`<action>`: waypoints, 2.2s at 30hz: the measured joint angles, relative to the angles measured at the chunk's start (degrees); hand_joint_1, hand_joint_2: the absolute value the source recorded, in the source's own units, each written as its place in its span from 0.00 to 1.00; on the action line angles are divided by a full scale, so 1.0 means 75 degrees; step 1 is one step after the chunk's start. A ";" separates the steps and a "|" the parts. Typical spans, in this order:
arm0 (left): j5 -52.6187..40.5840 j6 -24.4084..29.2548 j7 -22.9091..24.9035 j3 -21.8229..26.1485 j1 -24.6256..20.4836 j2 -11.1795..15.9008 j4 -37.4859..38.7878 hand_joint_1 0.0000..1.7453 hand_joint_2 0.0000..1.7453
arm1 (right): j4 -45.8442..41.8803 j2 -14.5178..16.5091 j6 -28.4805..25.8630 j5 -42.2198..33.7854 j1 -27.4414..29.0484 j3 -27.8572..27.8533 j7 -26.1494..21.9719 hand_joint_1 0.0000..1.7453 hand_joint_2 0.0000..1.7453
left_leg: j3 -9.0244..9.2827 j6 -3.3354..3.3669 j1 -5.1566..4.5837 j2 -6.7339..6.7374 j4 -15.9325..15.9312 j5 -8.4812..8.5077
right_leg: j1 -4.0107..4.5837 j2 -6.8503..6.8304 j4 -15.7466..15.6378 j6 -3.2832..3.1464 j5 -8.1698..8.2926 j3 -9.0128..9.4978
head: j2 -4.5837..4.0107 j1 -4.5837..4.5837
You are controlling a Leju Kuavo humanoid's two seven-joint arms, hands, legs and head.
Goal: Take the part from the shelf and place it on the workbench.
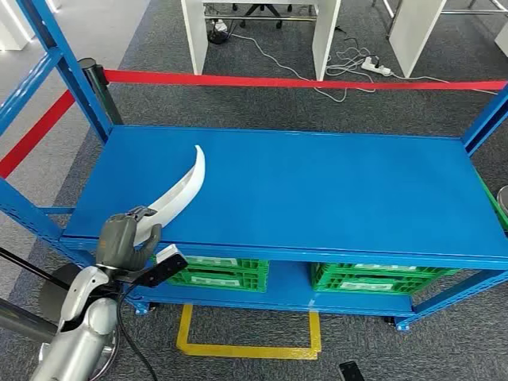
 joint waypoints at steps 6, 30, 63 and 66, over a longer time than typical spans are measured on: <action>-0.0015 0.0352 -0.0208 -0.0158 0.0569 -0.0153 -0.0849 1.00 1.00 | 0.0004 0.0052 -0.0040 -0.0026 0.0002 -0.0020 -0.0053 0.00 1.00 | -0.0001 0.0012 -0.0021 0.0000 0.0002 -0.0007 | -0.0020 -0.0001 -0.0002 0.0004 0.0000 -0.0003 | 0.0000 0.0001; -0.0329 0.1179 -0.0580 -0.0863 0.1821 -0.0482 -0.2560 1.00 1.00 | 0.0007 0.0120 0.0162 -0.0342 0.0009 -0.0454 -0.0481 0.00 1.00 | -0.0091 -0.0008 0.0025 0.0044 -0.0102 0.0275 | -0.0161 0.0045 -0.0061 0.0262 -0.0100 0.0312 | 0.0000 0.0076; 0.0186 0.1601 -0.0789 -0.0888 0.2157 -0.0558 -0.2984 1.00 1.00 | 0.0007 0.0243 -0.1356 -0.0167 -0.0005 -0.0799 -0.0434 0.00 1.00 | -0.0510 -0.0159 0.0011 0.0106 -0.0257 0.0787 | -0.0100 -0.0030 -0.0652 0.0083 -0.0343 0.1024 | 0.0000 0.0075; 0.0193 0.1656 -0.0796 -0.0879 0.2209 -0.0548 -0.3022 1.00 1.00 | 0.0004 0.0271 -0.1912 -0.0063 -0.0015 -0.0839 -0.0509 0.00 1.00 | -0.0810 -0.0290 0.0058 0.0092 0.0654 -0.0157 | -0.0125 -0.0069 -0.0648 -0.0078 -0.0121 0.0777 | 0.0000 0.0044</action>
